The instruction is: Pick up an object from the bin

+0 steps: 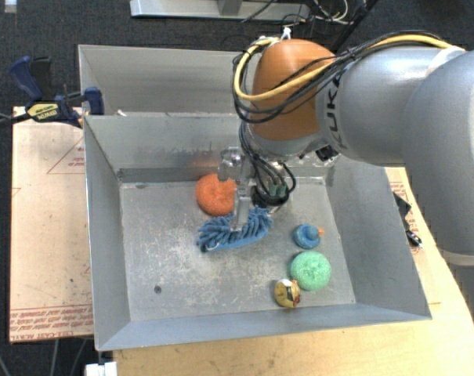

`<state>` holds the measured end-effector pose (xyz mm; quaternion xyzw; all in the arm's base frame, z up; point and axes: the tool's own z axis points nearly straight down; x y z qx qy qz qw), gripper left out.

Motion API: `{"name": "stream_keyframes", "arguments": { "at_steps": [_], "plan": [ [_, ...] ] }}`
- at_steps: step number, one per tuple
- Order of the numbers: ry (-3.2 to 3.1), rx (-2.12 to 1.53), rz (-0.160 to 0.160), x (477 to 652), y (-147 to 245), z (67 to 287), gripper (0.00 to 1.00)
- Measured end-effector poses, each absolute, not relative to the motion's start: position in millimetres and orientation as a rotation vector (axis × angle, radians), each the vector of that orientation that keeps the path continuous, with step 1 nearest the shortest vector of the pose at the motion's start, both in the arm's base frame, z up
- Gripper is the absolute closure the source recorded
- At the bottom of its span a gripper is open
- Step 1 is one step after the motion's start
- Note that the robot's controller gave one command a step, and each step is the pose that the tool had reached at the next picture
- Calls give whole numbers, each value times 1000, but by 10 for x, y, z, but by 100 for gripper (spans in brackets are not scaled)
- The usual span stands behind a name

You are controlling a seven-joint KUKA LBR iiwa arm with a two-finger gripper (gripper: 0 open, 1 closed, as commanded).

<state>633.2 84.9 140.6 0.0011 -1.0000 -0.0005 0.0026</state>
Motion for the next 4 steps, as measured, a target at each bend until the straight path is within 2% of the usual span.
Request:
{"name": "stream_keyframes", "arguments": {
  "at_steps": [1, 2, 3, 4],
  "plan": [
    [-3143, 2, -2, 6345, 846, 1457, 0],
    [-3147, 9, -4, 6334, 772, 944, 0],
    [-3152, 85, -5, 6304, 780, 718, 0],
    [-3152, 226, -7, 6204, 885, 784, 100]
  ]
}}
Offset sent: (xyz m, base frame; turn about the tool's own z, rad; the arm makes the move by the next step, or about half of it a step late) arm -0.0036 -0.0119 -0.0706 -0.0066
